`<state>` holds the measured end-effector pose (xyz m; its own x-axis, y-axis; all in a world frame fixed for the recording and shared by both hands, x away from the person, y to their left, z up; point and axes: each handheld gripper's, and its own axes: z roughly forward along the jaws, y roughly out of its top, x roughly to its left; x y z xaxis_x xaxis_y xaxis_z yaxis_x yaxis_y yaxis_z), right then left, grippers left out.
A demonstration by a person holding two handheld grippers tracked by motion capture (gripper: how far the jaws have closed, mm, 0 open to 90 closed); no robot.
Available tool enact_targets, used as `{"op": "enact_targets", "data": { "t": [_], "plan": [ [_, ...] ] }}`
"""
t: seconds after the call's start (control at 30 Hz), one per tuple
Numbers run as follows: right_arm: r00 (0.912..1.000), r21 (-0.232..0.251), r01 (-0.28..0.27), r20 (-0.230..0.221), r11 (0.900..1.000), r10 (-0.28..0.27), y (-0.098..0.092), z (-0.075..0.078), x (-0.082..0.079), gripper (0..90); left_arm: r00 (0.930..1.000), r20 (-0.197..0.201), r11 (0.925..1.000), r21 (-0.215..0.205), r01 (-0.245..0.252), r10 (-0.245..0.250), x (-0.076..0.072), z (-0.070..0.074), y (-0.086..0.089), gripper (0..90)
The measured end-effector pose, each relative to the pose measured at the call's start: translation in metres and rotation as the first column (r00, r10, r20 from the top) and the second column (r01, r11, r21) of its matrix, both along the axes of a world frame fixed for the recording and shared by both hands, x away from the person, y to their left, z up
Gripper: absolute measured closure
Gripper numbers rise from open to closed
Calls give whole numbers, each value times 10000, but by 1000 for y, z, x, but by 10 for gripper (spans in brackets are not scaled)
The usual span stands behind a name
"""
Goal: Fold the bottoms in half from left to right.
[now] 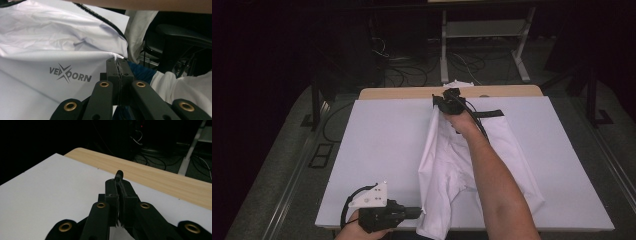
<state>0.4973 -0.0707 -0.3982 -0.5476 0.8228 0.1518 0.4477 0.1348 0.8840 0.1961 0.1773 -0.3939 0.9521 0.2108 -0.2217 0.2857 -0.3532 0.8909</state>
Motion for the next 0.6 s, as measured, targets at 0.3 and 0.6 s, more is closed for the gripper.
{"op": "enact_targets", "data": {
  "t": [0.3, 0.6],
  "plan": [
    [9992, 262, 77, 379, 9996, -87, -21, 1, -4, 848, 9988, 104, 9989, -78, 471, -470, 6, 5, -26, 887],
    [9975, 597, 300, 622, 9978, -337, -50, 6, -8, 848, 9928, 208, 9926, -232, 1188, -1183, 15, 8, -68, 887]
  ]
}}
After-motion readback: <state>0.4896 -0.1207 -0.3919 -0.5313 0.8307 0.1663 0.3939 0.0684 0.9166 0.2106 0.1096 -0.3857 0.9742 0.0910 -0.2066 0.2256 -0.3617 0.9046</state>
